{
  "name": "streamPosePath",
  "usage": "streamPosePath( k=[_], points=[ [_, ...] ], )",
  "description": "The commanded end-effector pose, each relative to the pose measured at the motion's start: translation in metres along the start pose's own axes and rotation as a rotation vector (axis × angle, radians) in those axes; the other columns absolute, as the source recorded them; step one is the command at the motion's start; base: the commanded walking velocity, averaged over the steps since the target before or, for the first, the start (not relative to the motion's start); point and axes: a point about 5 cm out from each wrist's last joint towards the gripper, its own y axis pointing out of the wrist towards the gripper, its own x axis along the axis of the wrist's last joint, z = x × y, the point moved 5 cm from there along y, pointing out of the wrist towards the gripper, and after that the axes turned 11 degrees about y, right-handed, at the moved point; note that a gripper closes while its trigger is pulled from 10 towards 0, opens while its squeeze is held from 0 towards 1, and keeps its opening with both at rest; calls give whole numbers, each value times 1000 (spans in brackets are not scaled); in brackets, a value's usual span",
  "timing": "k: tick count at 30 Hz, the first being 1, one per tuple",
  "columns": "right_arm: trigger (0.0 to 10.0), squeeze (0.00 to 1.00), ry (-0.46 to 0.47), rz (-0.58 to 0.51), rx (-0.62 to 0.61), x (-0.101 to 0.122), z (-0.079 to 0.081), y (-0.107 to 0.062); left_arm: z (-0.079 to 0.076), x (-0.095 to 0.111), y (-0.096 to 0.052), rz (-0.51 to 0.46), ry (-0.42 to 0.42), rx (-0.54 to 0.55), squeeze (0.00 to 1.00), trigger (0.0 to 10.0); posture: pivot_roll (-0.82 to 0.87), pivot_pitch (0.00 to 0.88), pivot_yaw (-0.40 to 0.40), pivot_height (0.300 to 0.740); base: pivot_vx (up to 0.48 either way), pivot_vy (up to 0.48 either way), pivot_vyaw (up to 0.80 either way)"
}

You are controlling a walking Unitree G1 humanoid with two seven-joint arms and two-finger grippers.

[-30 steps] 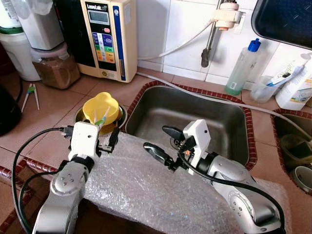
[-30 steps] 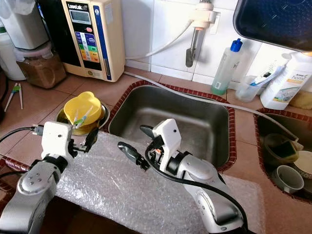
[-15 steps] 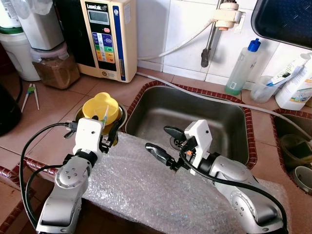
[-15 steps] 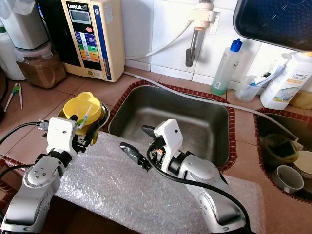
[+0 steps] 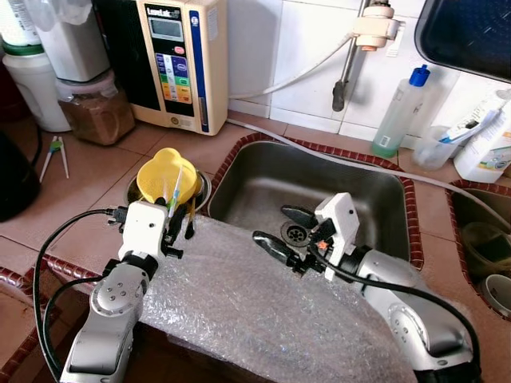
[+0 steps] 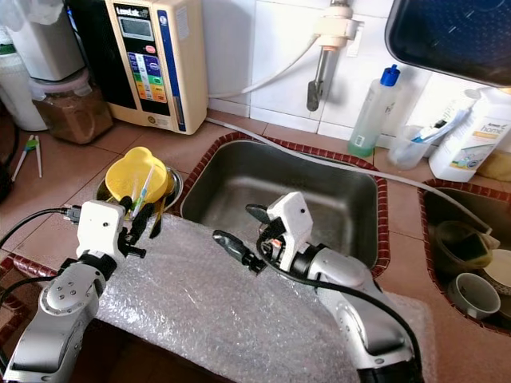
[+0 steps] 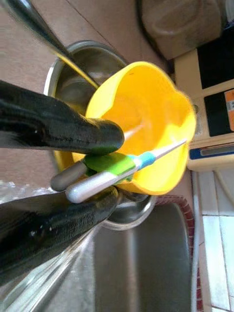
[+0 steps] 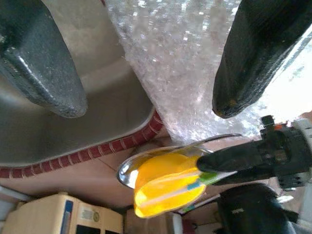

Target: Kitchen organization

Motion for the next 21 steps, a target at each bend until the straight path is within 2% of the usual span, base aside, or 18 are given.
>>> streamPosePath(
  k=[1, 6, 11, 21],
  points=[
    [10000, 0, -20, -13, 6, 6, -3, 0, 1, -2, -1, 0, 12, 3, 0, 0, 69, 0, -22, 740, 0, 0, 0],
    [10000, 0, -18, -17, 19, 8, -2, 3, 6, 1, 1, -14, 22, 25, 0, 0, 85, 0, -32, 740, 0, 0, 0],
    [10000, 0, -25, -28, 35, 12, -3, 8, 21, 19, 2, -87, 57, 114, 0, 0, 94, 0, -36, 740, 0, 0, 0],
    [10000, 0, -24, -78, 3, 22, -9, 11, 36, 32, 4, -141, 91, 217, 0, 0, 88, 0, -37, 740, 0, 0, 0]
  ],
)
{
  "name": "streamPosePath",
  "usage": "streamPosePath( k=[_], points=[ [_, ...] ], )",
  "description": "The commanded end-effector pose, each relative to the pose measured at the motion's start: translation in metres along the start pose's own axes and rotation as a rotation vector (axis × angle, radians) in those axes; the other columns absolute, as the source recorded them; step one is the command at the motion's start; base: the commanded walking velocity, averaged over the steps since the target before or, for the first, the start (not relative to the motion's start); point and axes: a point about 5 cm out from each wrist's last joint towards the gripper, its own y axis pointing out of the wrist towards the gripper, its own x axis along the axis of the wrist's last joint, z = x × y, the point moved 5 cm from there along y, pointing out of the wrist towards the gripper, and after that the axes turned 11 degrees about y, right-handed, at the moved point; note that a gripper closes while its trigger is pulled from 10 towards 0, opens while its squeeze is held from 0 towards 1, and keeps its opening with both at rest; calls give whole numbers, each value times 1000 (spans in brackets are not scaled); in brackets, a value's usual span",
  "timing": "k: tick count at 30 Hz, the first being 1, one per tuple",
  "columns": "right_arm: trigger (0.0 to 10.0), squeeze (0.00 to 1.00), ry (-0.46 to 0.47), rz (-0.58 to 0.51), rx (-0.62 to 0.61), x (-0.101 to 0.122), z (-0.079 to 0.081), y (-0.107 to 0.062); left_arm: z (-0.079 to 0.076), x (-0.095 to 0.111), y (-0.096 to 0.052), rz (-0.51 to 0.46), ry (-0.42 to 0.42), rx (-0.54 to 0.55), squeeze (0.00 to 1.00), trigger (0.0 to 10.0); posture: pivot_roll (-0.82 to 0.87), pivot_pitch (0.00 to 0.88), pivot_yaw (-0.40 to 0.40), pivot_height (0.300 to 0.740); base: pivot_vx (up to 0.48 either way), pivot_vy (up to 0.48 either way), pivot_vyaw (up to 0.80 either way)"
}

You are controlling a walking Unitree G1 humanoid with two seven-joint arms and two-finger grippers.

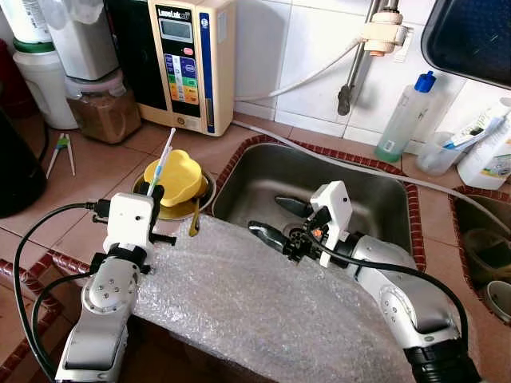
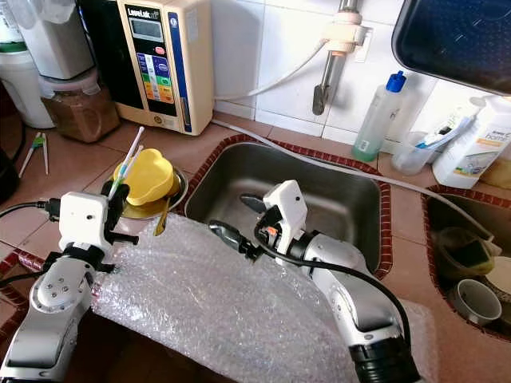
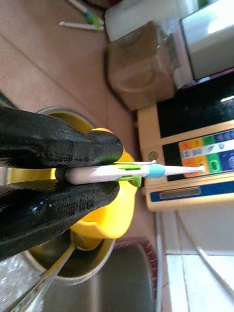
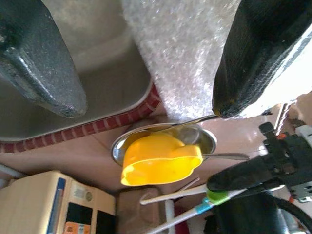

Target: Kitchen organization

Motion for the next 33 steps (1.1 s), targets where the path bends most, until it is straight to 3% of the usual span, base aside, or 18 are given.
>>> streamPosePath(
  k=[1, 5, 13, 14, 16, 19, 26, 32, 33],
  points=[
    [10000, 0, -10, -29, -28, 8, -8, -3, 7, 9, 3, -38, 24, 40, 0, 0, 89, 0, -39, 740, 0, 0, 0],
    [10000, 0, 13, -63, -56, 14, -14, -2, 1, 20, 8, -100, 59, 22, 0, 0, 91, 0, -51, 740, 0, 0, 0],
    [10000, 0, 214, -247, -100, 54, -30, 8, -58, 51, 22, -275, 159, -206, 0, 0, 89, 0, -71, 740, 0, 0, 0],
    [10000, 0, 271, -300, -148, 63, -39, 9, -73, 59, 22, -329, 188, -254, 0, 0, 86, 0, -73, 740, 0, 0, 0],
    [10000, 0, 362, -348, -188, 68, -49, 8, -85, 64, 23, -354, 192, -286, 0, 0, 87, 0, -77, 740, 0, 0, 0],
    [10000, 0, 463, -377, -178, 72, -52, 7, -105, 67, 25, -382, 199, -350, 0, 0, 87, 0, -78, 740, 0, 0, 0],
    [10000, 0, 588, -370, -174, 69, -54, 9, -127, 82, 32, -458, 228, -402, 0, 0, 65, 0, -79, 740, 0, 0, 0],
    [10000, 0, 619, -365, -167, 68, -51, 16, -136, 90, 31, -489, 200, -407, 0, 0, 59, 0, -83, 740, 0, 0, 0],
    [157, 0, 615, -370, -167, 69, -51, 17, -137, 91, 30, -492, 198, -407, 0, 0, 64, 0, -85, 740, 0, 0, 0]
  ],
)
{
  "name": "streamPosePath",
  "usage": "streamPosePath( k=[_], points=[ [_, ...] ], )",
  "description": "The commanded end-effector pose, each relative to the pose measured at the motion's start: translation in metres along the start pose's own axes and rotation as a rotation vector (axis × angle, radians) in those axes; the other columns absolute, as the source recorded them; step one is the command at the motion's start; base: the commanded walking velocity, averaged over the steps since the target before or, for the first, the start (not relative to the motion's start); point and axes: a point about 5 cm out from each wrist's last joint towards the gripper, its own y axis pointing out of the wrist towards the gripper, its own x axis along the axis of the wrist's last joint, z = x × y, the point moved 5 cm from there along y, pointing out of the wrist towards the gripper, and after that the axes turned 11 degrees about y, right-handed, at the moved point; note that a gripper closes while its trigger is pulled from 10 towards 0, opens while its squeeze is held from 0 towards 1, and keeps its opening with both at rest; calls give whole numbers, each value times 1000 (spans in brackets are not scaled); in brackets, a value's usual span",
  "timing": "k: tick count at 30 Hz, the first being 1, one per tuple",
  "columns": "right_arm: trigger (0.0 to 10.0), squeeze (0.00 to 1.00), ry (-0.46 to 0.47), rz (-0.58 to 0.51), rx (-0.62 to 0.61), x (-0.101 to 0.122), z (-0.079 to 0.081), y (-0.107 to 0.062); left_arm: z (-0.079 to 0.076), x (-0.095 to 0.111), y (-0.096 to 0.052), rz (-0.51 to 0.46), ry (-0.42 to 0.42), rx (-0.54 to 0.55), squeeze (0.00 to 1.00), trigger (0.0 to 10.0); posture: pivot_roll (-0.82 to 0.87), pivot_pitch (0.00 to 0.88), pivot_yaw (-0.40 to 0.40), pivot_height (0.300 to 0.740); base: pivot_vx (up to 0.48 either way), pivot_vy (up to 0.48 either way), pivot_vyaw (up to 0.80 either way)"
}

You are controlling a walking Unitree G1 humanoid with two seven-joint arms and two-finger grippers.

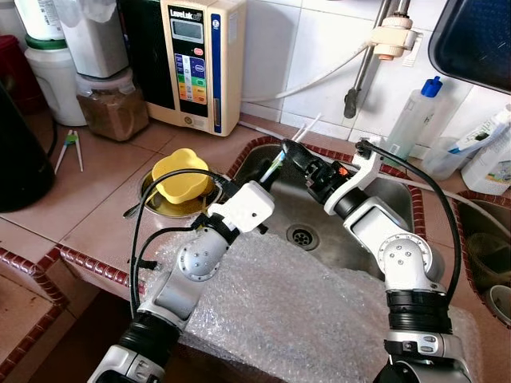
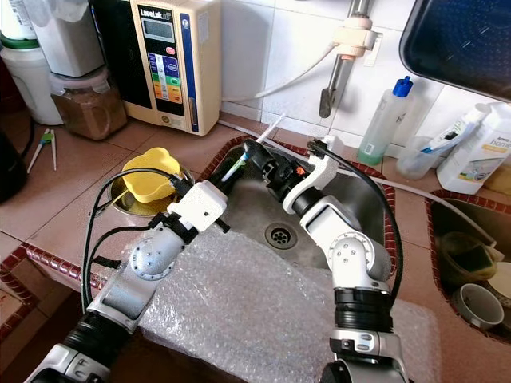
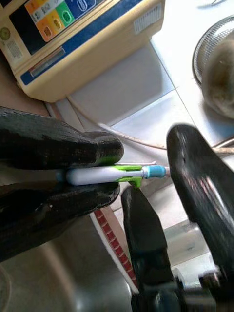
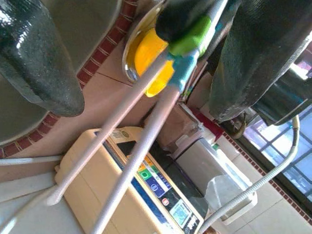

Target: Kitchen organization

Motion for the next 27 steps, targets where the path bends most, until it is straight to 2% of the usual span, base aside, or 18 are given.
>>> streamPosePath(
  k=[1, 8, 15, 20, 27],
  points=[
    [0, 0, -7, -23, -2, 7, 1, 4, -4, 6, 3, -25, 6, -9, 0, 0, 66, 0, -86, 740, 0, 0, 0],
    [0, 0, -37, -81, -20, 26, 0, 12, -7, 2, -2, -18, 0, -7, 0, 0, 76, 0, -90, 740, 0, 0, 0],
    [0, 0, -66, -109, -71, 33, -11, 5, 4, -3, 0, 15, 25, 39, 0, 0, 68, 0, -91, 740, 0, 0, 0],
    [0, 0, -67, -112, -84, 35, -15, 3, 6, -4, 0, 23, 33, 52, 0, 0, 63, 0, -91, 740, 0, 0, 0],
    [0, 0, -48, -84, -69, 29, -13, 5, 2, -4, -1, 23, 29, 41, 0, 0, 65, 0, -97, 740, 0, 0, 0]
  ],
)
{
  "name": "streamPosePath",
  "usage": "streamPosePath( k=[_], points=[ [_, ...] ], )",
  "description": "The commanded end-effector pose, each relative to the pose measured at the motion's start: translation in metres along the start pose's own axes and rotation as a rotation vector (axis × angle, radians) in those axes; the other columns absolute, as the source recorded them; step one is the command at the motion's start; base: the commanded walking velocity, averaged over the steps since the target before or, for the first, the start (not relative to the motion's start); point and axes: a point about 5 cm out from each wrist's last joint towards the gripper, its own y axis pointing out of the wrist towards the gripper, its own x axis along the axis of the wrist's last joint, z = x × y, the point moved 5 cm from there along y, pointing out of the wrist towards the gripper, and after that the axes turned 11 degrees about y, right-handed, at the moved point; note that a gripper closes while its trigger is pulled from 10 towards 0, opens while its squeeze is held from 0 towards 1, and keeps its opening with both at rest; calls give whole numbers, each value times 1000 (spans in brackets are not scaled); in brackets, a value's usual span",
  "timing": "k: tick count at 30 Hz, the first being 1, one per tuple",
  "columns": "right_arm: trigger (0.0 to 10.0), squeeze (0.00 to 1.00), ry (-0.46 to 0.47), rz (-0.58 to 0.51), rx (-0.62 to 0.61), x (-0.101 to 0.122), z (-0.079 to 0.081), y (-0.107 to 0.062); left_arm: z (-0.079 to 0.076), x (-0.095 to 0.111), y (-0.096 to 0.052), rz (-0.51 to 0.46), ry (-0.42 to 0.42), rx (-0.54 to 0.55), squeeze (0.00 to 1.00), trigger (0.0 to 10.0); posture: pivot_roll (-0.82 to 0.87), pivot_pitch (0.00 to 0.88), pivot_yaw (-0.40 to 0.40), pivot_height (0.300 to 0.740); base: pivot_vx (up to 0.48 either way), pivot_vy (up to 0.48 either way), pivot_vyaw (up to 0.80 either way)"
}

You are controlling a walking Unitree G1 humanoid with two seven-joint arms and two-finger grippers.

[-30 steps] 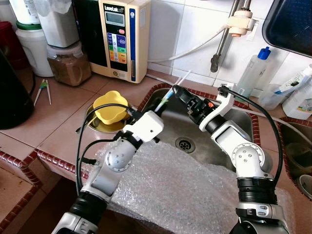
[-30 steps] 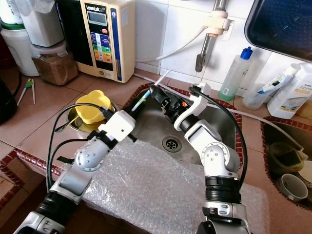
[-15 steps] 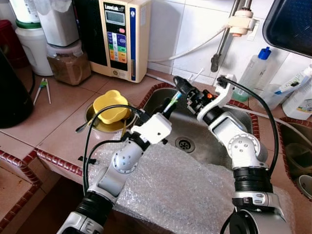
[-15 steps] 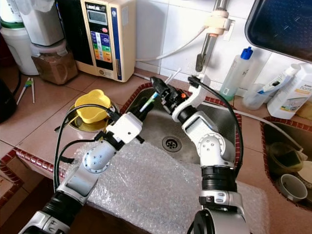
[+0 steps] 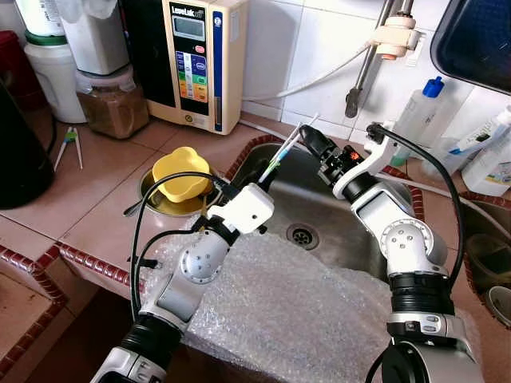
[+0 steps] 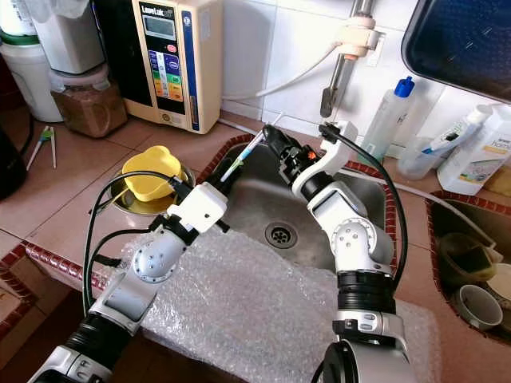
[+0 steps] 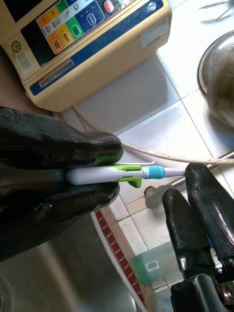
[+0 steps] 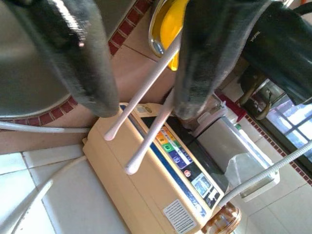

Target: Kitchen organization

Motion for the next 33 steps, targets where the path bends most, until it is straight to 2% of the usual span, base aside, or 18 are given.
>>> streamPosePath(
  k=[1, 2, 3, 4, 5, 6, 7, 10, 19, 20, 21, 22, 33],
  points=[
    [627, 0, 8, 11, -15, 0, -2, 1, -1, 2, 2, -2, -2, 7, 0, 0, 66, 0, -99, 740, 0, 0, 0],
    [980, 0, 8, 14, -13, -1, -2, 1, -1, 2, 2, -2, -2, 7, 0, 0, 67, 0, -101, 740, 0, 0, 0],
    [3569, 0, 6, 20, -9, -2, -1, 1, -2, 2, 2, -1, -2, 7, 0, 0, 67, 0, -101, 740, 0, 0, 0],
    [7294, 0, 7, 28, -5, -5, 0, 1, -2, 2, 2, 0, -3, 8, 0, 0, 67, 0, -101, 740, 0, 0, 0],
    [7294, 0, 7, 28, -5, -5, 0, 1, -2, 2, 2, 0, -3, 8, 0, 0, 67, 0, -101, 740, 0, 0, 0],
    [10000, 0, 13, 45, 4, -10, 2, 3, -3, 2, 1, 2, -6, 9, 0, 0, 68, 0, -104, 740, 0, 0, 0],
    [10000, 1000, 16, 50, 7, -11, 2, 3, -3, 2, 1, 2, -7, 9, 0, 0, 68, 0, -104, 740, 0, 0, 0],
    [10000, 1000, -3, 72, 34, -17, 8, 4, -4, 3, 1, 1, -9, 7, 0, 0, 68, 0, -105, 740, 0, 0, 0],
    [10000, 1000, 10, 79, 15, -19, 3, 2, -6, 2, 0, 3, -16, 6, 0, 0, 67, 0, -106, 740, 0, 0, 0],
    [0, 941, 8, 76, 18, -18, 3, 1, -6, 2, 1, 4, -17, 6, 0, 0, 67, 0, -106, 740, 0, 0, 0],
    [0, 804, 8, 75, 21, -18, 4, 1, -6, 2, 1, 4, -18, 6, 0, 0, 67, 0, -106, 740, 0, 0, 0],
    [0, 0, 9, 73, 23, -18, 4, 0, -6, 2, 1, 4, -18, 7, 0, 0, 64, 0, -108, 740, 0, 0, 0],
    [0, 0, 25, 61, 2, -14, -1, 1, -7, 3, 3, 1, -24, 6, 0, 0, 60, 0, -111, 740, 0, 0, 0]
  ],
)
